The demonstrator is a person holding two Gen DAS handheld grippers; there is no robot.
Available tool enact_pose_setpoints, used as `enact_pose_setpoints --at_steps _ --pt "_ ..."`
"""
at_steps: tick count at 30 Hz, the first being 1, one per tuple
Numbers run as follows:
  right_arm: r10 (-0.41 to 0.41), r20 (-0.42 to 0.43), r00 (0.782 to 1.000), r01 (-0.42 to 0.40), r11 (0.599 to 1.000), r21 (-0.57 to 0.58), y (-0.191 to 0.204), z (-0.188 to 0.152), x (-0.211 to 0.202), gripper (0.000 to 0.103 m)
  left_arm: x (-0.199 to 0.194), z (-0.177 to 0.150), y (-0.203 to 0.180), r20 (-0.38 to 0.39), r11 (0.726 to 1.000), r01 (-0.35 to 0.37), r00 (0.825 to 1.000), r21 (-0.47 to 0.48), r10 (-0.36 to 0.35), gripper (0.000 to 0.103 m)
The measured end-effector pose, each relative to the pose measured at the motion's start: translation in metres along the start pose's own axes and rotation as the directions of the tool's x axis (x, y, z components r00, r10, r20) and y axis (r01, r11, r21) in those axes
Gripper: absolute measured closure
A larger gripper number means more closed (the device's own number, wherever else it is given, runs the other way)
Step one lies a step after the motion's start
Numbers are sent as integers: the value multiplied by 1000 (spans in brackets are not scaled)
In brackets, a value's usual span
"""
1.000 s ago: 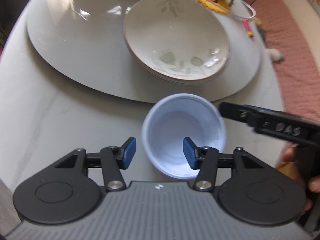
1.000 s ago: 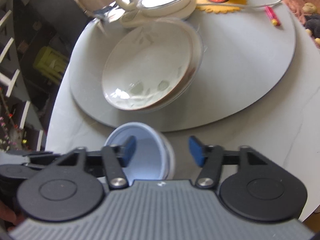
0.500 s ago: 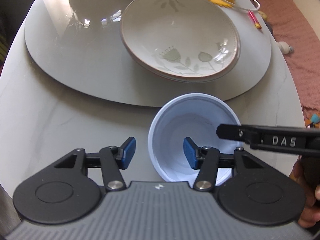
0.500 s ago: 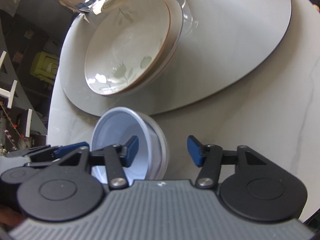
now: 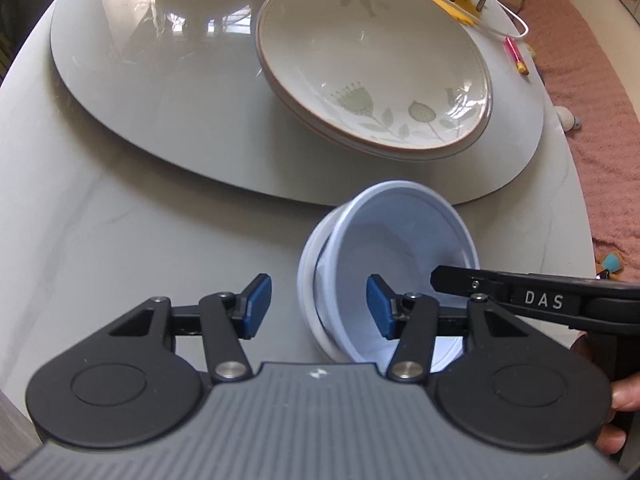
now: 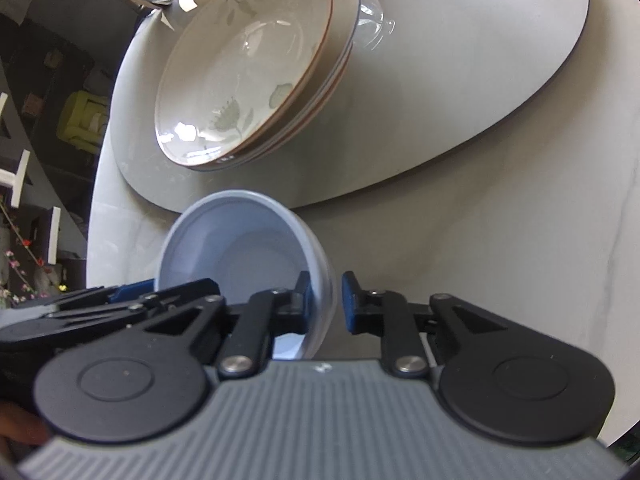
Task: Organize plates and bowls
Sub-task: 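Clamp the rim of the nested bowls with both grippers, then carry the nested bowls over the plate stack, lower them, open both grippers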
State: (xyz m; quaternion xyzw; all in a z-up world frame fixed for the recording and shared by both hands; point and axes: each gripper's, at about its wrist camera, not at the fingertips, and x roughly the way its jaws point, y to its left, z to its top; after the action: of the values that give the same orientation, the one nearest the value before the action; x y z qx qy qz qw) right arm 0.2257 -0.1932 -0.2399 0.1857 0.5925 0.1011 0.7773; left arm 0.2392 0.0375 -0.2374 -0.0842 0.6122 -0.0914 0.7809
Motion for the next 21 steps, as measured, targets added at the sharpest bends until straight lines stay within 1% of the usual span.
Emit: enact_pose_setpoints --at_steps 4,5,6,8,12,14,18,21 --pt "3 -10 1000 -3 1000 17 -3 0 4 84 6 -2 7 -8 999 24 1000 -32 -24 47" --pt "1 -11 1000 -1 1000 13 -4 0 5 84 10 -1 8 -21 999 9 1000 -33 -10 55" --pt "2 -11 1000 -2 1000 12 -4 0 5 84 13 -2 10 -27 1000 2 1000 -29 -3 56" --pt "12 -11 1000 -12 1000 10 -5 -1 7 84 16 -2 14 -16 998 48 999 -42 -48 63" --pt "22 -8 1000 -22 1000 -1 -6 -1 11 86 21 -3 24 6 988 130 991 -78 -130 67" --pt "20 -1 1000 -20 1000 -5 -6 -2 11 86 24 -4 26 18 984 152 988 -92 -151 68" --pt "14 5 1000 -14 1000 4 -6 -5 7 86 23 -9 28 41 981 161 987 -107 -157 68" --pt "8 10 1000 -8 1000 -8 -3 -6 6 86 19 -11 25 48 984 138 990 -110 -134 73"
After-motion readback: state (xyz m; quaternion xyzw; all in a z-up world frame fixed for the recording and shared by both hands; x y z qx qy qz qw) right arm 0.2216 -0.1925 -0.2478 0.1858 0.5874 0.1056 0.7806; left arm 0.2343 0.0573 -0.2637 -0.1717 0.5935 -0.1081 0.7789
